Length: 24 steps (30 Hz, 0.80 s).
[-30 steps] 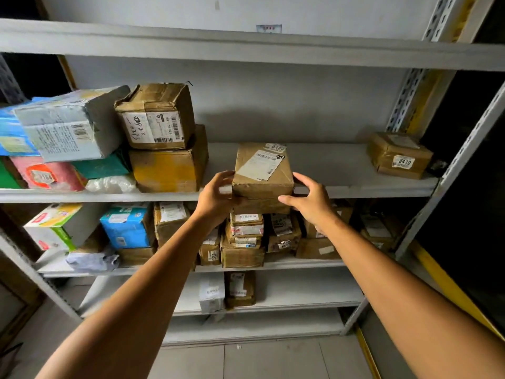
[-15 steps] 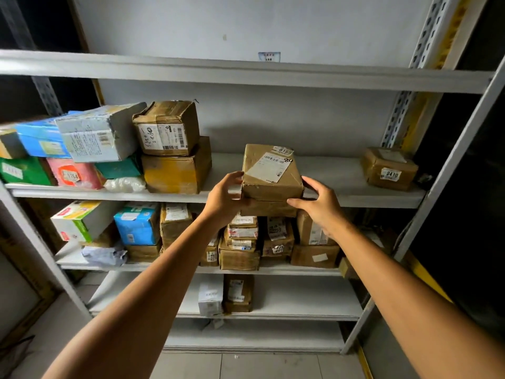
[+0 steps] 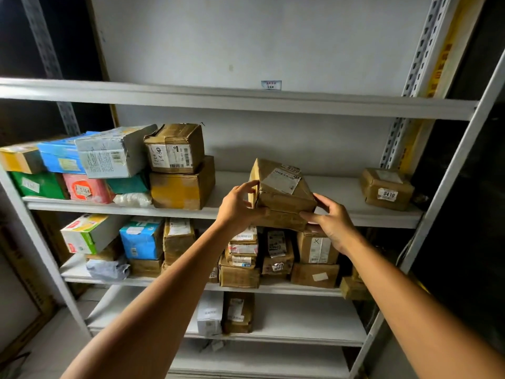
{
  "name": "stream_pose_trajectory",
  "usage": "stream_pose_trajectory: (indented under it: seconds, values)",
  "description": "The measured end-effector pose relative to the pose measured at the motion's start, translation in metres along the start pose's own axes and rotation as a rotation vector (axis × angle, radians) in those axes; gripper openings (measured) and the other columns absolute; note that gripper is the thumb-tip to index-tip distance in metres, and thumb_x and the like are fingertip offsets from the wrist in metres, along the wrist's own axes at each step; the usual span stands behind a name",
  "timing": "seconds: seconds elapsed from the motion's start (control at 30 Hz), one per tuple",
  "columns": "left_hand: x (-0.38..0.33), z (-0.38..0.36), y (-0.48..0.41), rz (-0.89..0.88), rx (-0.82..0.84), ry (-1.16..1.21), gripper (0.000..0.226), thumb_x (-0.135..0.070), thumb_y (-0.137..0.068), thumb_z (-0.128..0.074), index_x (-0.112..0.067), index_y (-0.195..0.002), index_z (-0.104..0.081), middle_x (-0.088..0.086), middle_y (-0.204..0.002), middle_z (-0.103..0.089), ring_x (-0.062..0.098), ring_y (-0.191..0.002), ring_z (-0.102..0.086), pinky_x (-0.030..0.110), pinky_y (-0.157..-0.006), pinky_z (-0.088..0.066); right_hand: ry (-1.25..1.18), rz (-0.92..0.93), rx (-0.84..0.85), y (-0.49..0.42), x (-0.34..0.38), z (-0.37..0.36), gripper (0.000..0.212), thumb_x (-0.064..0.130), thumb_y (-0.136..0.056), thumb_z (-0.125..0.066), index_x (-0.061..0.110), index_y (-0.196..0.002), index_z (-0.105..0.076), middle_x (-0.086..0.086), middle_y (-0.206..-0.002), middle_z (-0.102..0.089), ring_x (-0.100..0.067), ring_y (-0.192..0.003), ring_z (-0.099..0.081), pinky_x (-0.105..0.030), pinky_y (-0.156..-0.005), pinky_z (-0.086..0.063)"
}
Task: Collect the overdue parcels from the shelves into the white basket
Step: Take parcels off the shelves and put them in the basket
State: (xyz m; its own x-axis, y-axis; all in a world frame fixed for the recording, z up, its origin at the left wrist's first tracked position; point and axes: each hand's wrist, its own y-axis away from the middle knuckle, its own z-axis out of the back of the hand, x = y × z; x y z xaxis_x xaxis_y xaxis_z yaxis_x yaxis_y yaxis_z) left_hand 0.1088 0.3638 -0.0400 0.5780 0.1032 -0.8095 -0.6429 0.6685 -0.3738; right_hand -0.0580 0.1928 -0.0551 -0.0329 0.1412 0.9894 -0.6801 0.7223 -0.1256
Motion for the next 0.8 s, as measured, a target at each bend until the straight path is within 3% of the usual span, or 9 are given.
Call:
stream_pose_trajectory:
  seconds: [0.1,0.2,0.3,0.4,0.53,0.6,0.7,0.8]
  values:
    - [-0.002,0.0,-0.002,0.002,0.002,-0.002,0.085,-0.017,-0.072,-0.088,-0.031,-0.145,-0.047,-0.003,-0.135,-0.056,0.014,-0.094,-0.066,0.016,-0.06,-0.054,-0.005,0.003,-0.005,0.001,0.001,0.0,0.075,0.006,-0.076,-0.081,0.026,-0.141,-0.049,0.001,-0.143,-0.051,-0.031,-0.114,-0.062,-0.044,-0.086,-0.059]
    - [-0.001,0.002,-0.003,0.015,0.024,0.043,0.083,-0.011,-0.073,-0.086,-0.028,-0.145,-0.047,-0.004,-0.135,-0.056,0.011,-0.09,-0.067,0.015,-0.058,-0.055,0.039,0.043,-0.016,0.005,0.007,-0.003,0.075,0.007,-0.078,-0.08,0.024,-0.143,-0.048,0.001,-0.14,-0.053,-0.025,-0.116,-0.06,-0.03,-0.081,-0.059]
    - [0.005,0.004,-0.003,0.049,0.031,0.127,0.084,-0.007,-0.073,-0.085,-0.026,-0.144,-0.046,-0.006,-0.133,-0.057,0.012,-0.095,-0.067,0.026,-0.07,-0.061,0.186,0.117,-0.081,0.004,0.01,-0.009,0.074,0.017,-0.077,-0.083,0.023,-0.142,-0.048,0.0,-0.143,-0.051,-0.021,-0.128,-0.051,-0.028,-0.092,-0.05]
    - [0.012,0.007,-0.003,0.098,0.039,0.218,0.083,-0.004,-0.074,-0.084,-0.023,-0.145,-0.046,-0.004,-0.134,-0.056,0.02,-0.107,-0.066,0.037,-0.082,-0.061,0.302,0.167,-0.153,0.005,0.013,-0.017,0.073,0.027,-0.075,-0.084,0.023,-0.139,-0.05,0.0,-0.144,-0.05,-0.019,-0.131,-0.046,-0.023,-0.092,-0.041]
    - [0.023,0.012,-0.005,0.143,0.081,0.339,0.079,0.002,-0.075,-0.081,-0.023,-0.142,-0.047,0.0,-0.137,-0.055,0.025,-0.116,-0.061,0.039,-0.083,-0.061,0.357,0.201,-0.163,0.01,0.016,-0.027,0.069,0.028,-0.076,-0.083,0.022,-0.137,-0.051,0.001,-0.143,-0.05,0.0,-0.098,-0.054,-0.011,-0.077,-0.04]
    - [0.031,0.015,-0.005,0.183,0.104,0.396,0.077,0.001,-0.076,-0.08,-0.025,-0.141,-0.049,0.004,-0.136,-0.057,0.026,-0.115,-0.062,0.045,-0.087,-0.059,0.376,0.223,-0.179,0.009,0.016,-0.03,0.066,0.031,-0.075,-0.084,0.023,-0.134,-0.054,-0.001,-0.14,-0.054,-0.003,-0.101,-0.057,-0.013,-0.077,-0.042]
    - [0.039,0.017,-0.002,0.213,0.127,0.486,0.069,0.003,-0.079,-0.078,-0.029,-0.136,-0.053,0.003,-0.133,-0.059,0.026,-0.111,-0.064,0.043,-0.087,-0.06,0.437,0.25,-0.197,0.01,0.019,-0.033,0.066,0.033,-0.075,-0.084,0.021,-0.133,-0.056,-0.001,-0.137,-0.057,-0.006,-0.107,-0.05,-0.008,-0.073,-0.036]
    - [0.042,0.017,-0.001,0.211,0.14,0.515,0.066,0.005,-0.081,-0.075,-0.033,-0.13,-0.054,0.003,-0.132,-0.058,0.027,-0.113,-0.063,0.039,-0.084,-0.06,0.458,0.265,-0.197,0.009,0.016,-0.034,0.066,0.033,-0.075,-0.084,0.021,-0.133,-0.056,-0.002,-0.138,-0.056,-0.015,-0.124,-0.051,-0.019,-0.087,-0.038]
